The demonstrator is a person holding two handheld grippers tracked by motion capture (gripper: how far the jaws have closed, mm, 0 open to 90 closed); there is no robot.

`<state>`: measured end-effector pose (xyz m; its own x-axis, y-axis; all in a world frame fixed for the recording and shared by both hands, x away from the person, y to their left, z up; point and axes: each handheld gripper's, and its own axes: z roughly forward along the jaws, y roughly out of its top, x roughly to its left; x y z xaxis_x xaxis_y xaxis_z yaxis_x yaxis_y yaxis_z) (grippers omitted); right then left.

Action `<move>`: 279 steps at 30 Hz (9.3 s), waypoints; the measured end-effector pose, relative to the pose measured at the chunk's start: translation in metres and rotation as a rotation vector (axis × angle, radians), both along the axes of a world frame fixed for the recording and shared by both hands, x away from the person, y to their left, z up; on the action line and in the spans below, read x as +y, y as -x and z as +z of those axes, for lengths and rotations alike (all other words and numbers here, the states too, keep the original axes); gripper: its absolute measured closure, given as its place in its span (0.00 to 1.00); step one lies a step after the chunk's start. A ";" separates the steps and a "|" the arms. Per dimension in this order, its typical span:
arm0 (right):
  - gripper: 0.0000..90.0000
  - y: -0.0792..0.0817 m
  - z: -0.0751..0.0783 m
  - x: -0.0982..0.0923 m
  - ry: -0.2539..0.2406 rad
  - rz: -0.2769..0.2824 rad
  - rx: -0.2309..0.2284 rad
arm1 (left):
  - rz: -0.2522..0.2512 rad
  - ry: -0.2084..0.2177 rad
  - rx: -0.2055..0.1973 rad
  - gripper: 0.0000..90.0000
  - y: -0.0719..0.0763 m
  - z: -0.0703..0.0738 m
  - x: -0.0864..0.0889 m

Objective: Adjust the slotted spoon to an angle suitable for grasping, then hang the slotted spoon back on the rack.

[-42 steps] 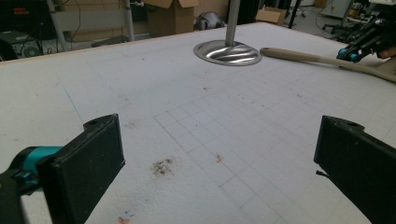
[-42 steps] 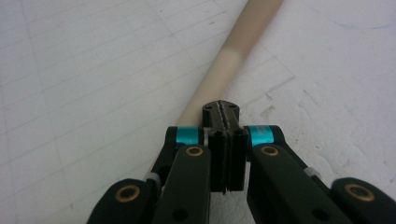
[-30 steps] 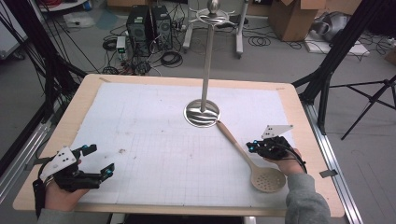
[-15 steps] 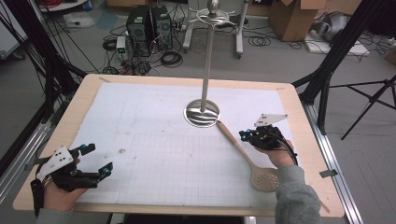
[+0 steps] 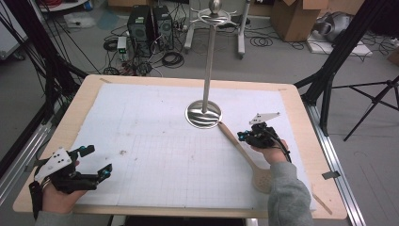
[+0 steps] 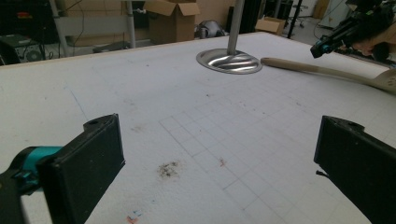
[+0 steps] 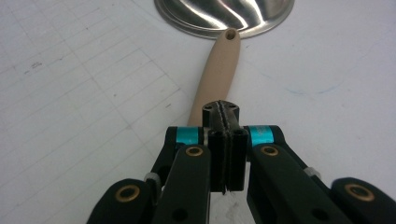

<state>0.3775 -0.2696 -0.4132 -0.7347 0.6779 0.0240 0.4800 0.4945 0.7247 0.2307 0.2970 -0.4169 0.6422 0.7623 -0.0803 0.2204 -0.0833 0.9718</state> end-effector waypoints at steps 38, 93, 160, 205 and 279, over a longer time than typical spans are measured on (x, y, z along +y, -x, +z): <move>1.00 0.001 -0.013 0.012 0.069 0.103 0.057 | 0.005 -0.009 0.006 0.02 0.001 -0.002 0.000; 1.00 0.026 -0.012 0.053 0.107 0.419 0.079 | 0.006 -0.008 0.004 0.02 0.001 -0.001 0.000; 0.17 0.065 0.034 0.006 -0.084 0.343 -0.020 | -0.036 -0.009 0.013 0.02 -0.016 -0.003 -0.013; 0.40 0.060 0.013 0.010 0.196 0.412 0.092 | -0.039 -0.008 0.013 0.02 -0.013 -0.003 -0.011; 0.87 0.060 0.007 0.002 0.176 0.404 0.125 | -0.020 0.001 0.024 0.02 -0.014 -0.006 -0.006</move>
